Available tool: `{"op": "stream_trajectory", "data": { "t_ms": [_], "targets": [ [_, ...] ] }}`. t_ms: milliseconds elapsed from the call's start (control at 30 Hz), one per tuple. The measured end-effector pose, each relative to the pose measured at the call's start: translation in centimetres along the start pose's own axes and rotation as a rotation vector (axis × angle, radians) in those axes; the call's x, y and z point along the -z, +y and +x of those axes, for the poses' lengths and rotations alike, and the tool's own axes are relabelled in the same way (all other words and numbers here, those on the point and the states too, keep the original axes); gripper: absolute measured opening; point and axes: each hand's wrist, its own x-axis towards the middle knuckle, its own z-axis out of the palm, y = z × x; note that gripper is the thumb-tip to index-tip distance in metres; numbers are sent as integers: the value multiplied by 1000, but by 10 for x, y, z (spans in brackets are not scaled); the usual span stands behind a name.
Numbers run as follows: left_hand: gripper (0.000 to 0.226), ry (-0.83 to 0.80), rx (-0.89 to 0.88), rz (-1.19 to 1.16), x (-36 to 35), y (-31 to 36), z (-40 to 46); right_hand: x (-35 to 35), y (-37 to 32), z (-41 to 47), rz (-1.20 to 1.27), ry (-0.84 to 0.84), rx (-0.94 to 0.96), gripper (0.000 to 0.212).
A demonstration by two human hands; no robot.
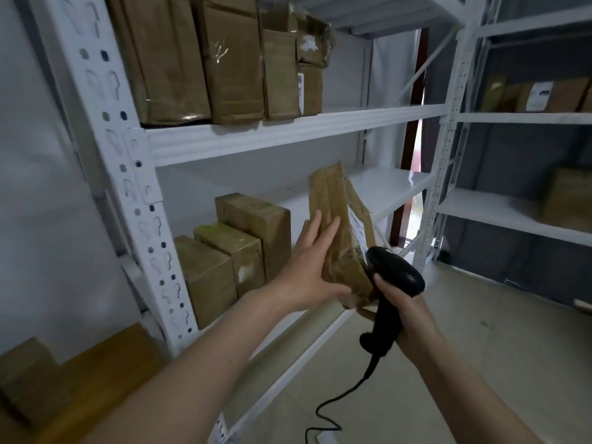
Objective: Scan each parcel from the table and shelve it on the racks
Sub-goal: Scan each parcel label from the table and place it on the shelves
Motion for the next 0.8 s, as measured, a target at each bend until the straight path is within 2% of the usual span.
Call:
{"op": "stream_trajectory", "data": {
  "t_ms": [167,267,467,633,800],
  "targets": [
    [72,138,-87,162,22,-9,59,-5,0,60,100,-44,-15,49],
    [58,182,-105,219,30,-13,85,-8,5,87,139,-72,-73,47],
    [50,212,-94,326,51,-21,124,-20,5,139,235,-91,-258,43],
    [43,262,34,356,62,-34,154,-36,3,187,238,-174,-352,48],
    [46,292,192,421,58,-46,178,-47,9,233,257,-234,-441,47]
  ]
}}
